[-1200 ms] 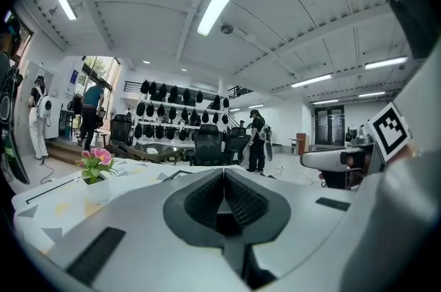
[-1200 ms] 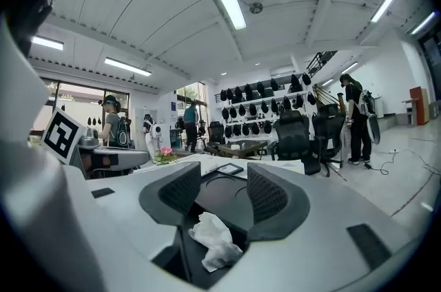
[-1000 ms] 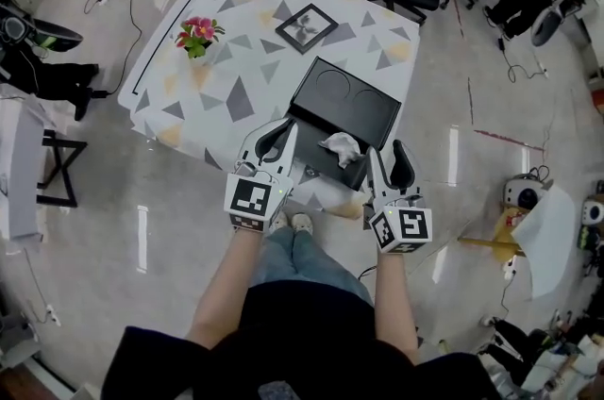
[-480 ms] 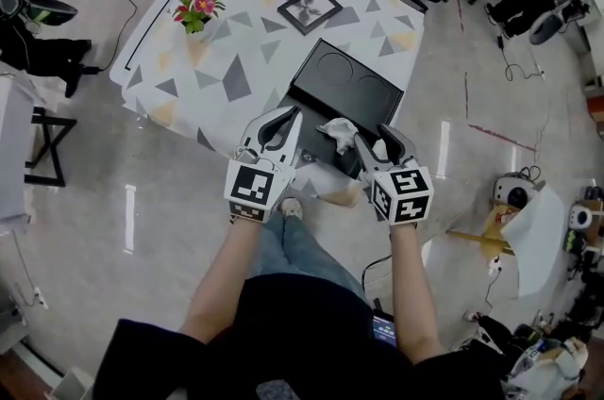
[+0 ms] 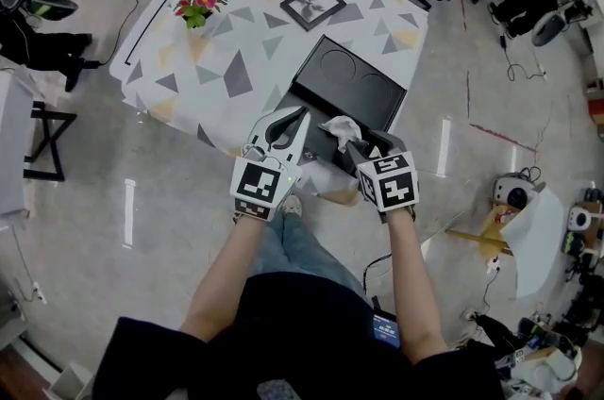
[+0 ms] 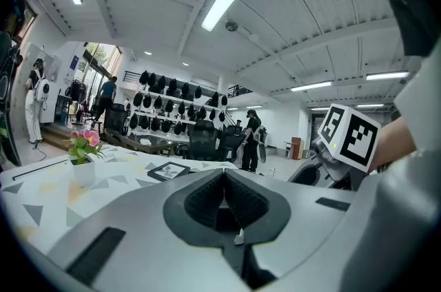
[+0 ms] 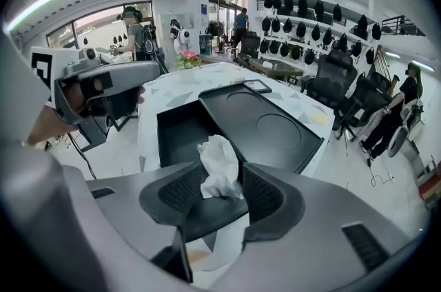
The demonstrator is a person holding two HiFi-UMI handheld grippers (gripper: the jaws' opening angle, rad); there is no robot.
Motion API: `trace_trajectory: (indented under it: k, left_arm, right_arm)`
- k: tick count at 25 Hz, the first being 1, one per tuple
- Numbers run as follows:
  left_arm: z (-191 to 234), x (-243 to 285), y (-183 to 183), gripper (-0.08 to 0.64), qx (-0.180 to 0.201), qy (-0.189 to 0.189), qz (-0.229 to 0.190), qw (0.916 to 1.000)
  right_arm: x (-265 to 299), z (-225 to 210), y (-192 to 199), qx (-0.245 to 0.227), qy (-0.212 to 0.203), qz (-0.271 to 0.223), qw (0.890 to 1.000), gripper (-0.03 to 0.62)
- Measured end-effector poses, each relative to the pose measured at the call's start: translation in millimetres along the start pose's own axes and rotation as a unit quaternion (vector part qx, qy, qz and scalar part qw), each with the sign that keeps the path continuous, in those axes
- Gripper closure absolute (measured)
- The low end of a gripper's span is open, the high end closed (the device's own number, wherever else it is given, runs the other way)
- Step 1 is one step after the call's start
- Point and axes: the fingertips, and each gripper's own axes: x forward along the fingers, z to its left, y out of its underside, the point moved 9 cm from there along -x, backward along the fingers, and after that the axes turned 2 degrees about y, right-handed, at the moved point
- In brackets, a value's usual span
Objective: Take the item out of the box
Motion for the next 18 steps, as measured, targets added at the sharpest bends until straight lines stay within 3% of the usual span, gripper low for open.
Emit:
trace_trajectory:
  k: [9, 18]
  left_arm:
    - [-3, 5, 0, 0.54, -0.001, 0.007, 0.002, 1.0]
    - [1, 2, 2, 0.54, -0.004, 0.003, 0.002, 1.0]
  right_arm:
    - [16, 3, 3, -0.002, 0.025, 0.062, 0.998, 0.407]
    - [28, 3, 4, -0.019, 0.038, 0.105, 0.994, 0.463]
